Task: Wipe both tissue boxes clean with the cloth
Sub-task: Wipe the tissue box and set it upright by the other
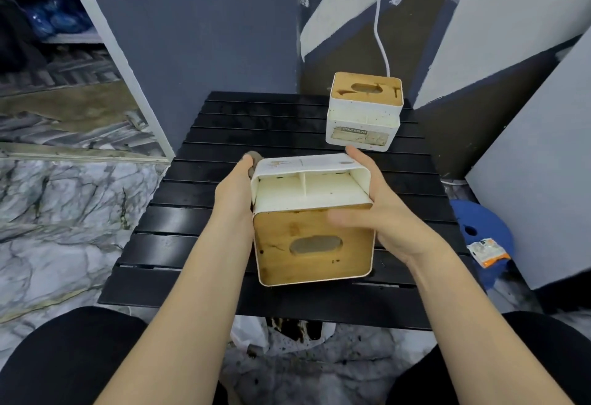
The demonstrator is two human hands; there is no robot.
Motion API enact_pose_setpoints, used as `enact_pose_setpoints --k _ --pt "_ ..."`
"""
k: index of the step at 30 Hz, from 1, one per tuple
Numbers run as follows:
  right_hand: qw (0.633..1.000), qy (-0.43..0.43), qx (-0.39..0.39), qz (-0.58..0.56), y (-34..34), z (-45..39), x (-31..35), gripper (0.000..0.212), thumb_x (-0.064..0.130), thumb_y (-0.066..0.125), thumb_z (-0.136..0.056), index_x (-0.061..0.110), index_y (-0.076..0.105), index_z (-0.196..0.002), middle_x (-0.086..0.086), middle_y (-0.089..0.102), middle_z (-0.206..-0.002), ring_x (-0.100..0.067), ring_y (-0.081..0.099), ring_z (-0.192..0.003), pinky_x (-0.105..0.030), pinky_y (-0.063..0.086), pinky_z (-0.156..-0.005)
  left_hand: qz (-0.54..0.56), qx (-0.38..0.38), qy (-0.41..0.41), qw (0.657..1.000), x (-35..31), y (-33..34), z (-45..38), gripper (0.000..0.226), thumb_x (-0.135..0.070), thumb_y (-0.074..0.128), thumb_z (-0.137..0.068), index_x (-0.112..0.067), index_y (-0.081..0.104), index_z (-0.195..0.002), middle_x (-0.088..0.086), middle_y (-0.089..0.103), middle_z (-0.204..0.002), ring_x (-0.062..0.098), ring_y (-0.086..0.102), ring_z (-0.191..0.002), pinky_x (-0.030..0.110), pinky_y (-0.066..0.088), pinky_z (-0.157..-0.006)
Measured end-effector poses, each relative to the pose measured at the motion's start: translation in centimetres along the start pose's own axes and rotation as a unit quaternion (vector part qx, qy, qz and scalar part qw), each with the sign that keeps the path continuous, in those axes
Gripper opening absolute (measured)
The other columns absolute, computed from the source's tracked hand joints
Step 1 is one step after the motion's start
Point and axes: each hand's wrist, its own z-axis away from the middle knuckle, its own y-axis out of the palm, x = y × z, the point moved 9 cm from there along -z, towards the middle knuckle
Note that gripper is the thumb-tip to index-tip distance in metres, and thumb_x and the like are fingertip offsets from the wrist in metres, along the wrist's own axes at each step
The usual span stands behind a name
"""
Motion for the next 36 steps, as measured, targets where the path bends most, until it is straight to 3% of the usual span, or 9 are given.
enact_pose_setpoints --k 2,5,10,16,20,26,30,33,36 --pt "0.996 -0.027 -0.006 0.083 -0.3 0.0 0.2 0.122 0.028 0.102 -0.052 0.041 0.031 -0.151 0.026 0.055 -0.134 0.015 0.057 -0.114 -0.014 0.051 -0.094 0.017 -0.004 -0.008 1.000 0.4 0.2 -0.7 0.021 -0.035 0.065 -0.096 -0.020 0.066 -0.083 0.000 0.066 -0.082 0.015 0.062 -0.068 0.030 0.055 -0.066" --pt "0.995 -0.043 -0.049 0.076 -1.0 -0.4 1.5 0.093 0.028 0.096 -0.052 0.045 0.046 -0.129 0.023 0.060 -0.124 0.013 0.062 -0.104 -0.015 0.053 -0.084 0.091 -0.047 0.027 0.994 -0.3 -0.5 -1.1 0.021 -0.041 0.064 -0.094 -0.020 0.062 -0.096 -0.001 0.067 -0.105 0.016 0.066 -0.091 0.033 0.055 -0.080" --pt "0.992 -0.014 -0.094 0.088 -2.2 -2.7 0.8 0.062 0.051 0.094 -0.064 0.035 0.069 -0.118 0.013 0.074 -0.118 -0.005 0.072 -0.106 -0.039 0.059 -0.095 -0.002 -0.083 0.263 0.961 -4.3 -0.7 2.1 0.020 -0.035 0.056 -0.100 -0.031 0.067 -0.084 -0.016 0.068 -0.088 0.000 0.063 -0.088 0.016 0.050 -0.079" --pt "0.991 -0.025 -0.129 0.026 -2.4 -3.6 0.0 0.045 0.038 0.090 -0.077 0.023 0.073 -0.116 0.006 0.078 -0.111 -0.012 0.075 -0.102 -0.044 0.060 -0.096 -0.376 -0.032 0.464 0.802 -2.2 3.0 3.0 0.046 -0.044 0.044 -0.106 -0.033 0.047 -0.150 -0.010 0.054 -0.148 0.009 0.047 -0.135 0.029 0.037 -0.107" --pt "0.975 0.009 -0.211 -0.066 -2.9 -3.8 -1.9 0.081 0.040 0.090 -0.076 0.021 0.047 -0.143 0.003 0.063 -0.134 -0.016 0.067 -0.115 -0.046 0.057 -0.100 -0.494 -0.035 0.484 0.722 -2.6 5.2 2.0 0.049 -0.043 0.040 -0.107 -0.028 0.041 -0.154 0.002 0.046 -0.156 0.024 0.041 -0.143 0.044 0.035 -0.114" --pt "0.983 -0.028 -0.174 -0.059 -2.0 -0.3 -3.5 0.127 0.048 0.093 -0.065 0.028 0.014 -0.162 0.024 0.040 -0.144 0.029 0.047 -0.114 -0.005 0.047 -0.087 -0.599 0.021 0.413 0.686 -2.4 7.7 -0.5 0.051 -0.045 0.034 -0.108 -0.030 0.037 -0.156 0.001 0.039 -0.161 0.027 0.036 -0.146 0.047 0.036 -0.114" --pt "0.991 -0.030 -0.096 0.093 -0.9 0.4 -4.9 0.162 0.057 0.097 -0.039 0.041 -0.009 -0.161 0.023 0.000 -0.168 0.004 0.013 -0.152 -0.021 0.024 -0.119 -0.627 0.034 0.452 0.633 -2.2 8.8 -0.5 0.049 -0.040 0.035 -0.109 -0.023 0.041 -0.154 0.004 0.039 -0.161 0.030 0.030 -0.150 0.049 0.029 -0.120" --pt "0.987 -0.028 -0.107 0.121 -1.2 0.0 -5.0 0.161 0.064 0.098 -0.037 0.045 -0.006 -0.159 0.017 0.005 -0.169 -0.004 0.013 -0.156 -0.044 0.024 -0.127 -0.624 0.094 0.510 0.584 -1.1 10.7 1.3 0.050 -0.041 0.035 -0.105 -0.016 0.054 -0.144 0.006 0.052 -0.152 0.032 0.039 -0.145 0.050 0.027 -0.118" --pt "0.982 -0.037 -0.111 0.147 -1.4 -0.1 -4.6 0.160 0.059 0.097 -0.040 0.036 -0.004 -0.162 0.016 0.006 -0.170 -0.002 0.010 -0.157 -0.042 0.023 -0.128 -0.599 0.173 0.528 0.577 2.2 12.6 4.8 0.051 -0.040 0.037 -0.101 -0.017 0.059 -0.141 0.003 0.055 -0.149 0.029 0.041 -0.145 0.042 0.025 -0.119"
